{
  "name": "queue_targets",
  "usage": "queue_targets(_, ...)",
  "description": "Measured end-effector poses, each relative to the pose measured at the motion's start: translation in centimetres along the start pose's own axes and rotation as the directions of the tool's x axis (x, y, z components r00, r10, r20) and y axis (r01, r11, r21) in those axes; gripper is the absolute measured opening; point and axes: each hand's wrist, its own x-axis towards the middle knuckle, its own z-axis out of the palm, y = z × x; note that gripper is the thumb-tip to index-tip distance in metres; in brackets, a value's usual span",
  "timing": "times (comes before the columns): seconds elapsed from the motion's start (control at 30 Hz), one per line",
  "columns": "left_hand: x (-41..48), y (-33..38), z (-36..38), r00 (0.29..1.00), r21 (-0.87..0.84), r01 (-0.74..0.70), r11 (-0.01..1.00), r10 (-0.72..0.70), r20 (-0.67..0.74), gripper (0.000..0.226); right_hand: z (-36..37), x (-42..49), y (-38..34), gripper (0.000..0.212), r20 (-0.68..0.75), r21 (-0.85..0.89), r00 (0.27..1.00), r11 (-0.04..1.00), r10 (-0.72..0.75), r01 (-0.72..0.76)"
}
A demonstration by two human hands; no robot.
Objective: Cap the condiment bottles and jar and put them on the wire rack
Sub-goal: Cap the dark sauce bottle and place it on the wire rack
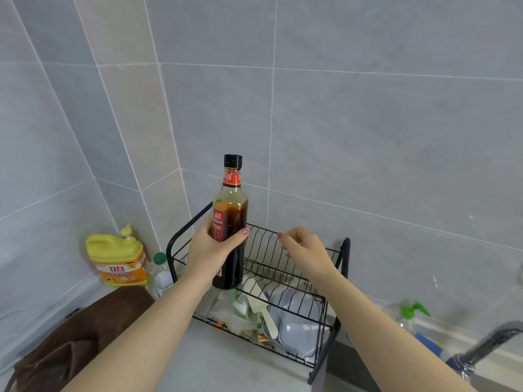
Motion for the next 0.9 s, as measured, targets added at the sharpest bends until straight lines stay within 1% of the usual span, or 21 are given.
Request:
queue_targets(0.07, 1.6, -0.6, 0.2, 1.0, 0.022, 0.0, 1.0, 0.0, 0.0, 0.033, 0.4, 1.3, 0.3, 0.028, 0.005, -0.002, 1.0, 1.0, 0.014, -0.014)
queue_targets(0.27, 5.3, -3.0, 0.6, 1.0, 0.051, 0.001, 0.999, -0.001, 0.006, 0.051, 1.3, 4.5, 1.5, 0.027, -0.003, -0.014, 0.999, 0.998, 0.053, -0.054)
queue_targets(0.4, 6.8, -4.9, 0.9, 0.999, 0.068, 0.038, 0.997, -0.039, 0.002, 0.056, 2.0, 5.8, 2.0, 0.028, -0.005, -0.027, 0.997, 0.997, 0.072, -0.072)
queue_targets(0.53, 7.7, -6.3, 0.9, 0.996, 0.069, 0.089, 0.994, -0.088, -0.004, 0.066, 2.8, 6.6, 2.5, 0.028, -0.002, -0.014, 0.995, 0.995, 0.103, -0.103)
queue_targets(0.67, 8.3, -7.0, 0.8, 0.994, 0.085, 0.107, 0.991, -0.106, -0.017, 0.052, 3.2, 7.1, 3.0, 0.03, -0.001, 0.008, 0.993, 0.993, 0.121, -0.121)
queue_targets(0.9, 8.6, -7.7, 0.9, 0.991, 0.103, 0.135, 0.986, -0.132, -0.035, 0.061, 3.2, 7.4, 3.6, 0.028, 0.006, 0.032, 0.986, 0.985, 0.167, -0.167)
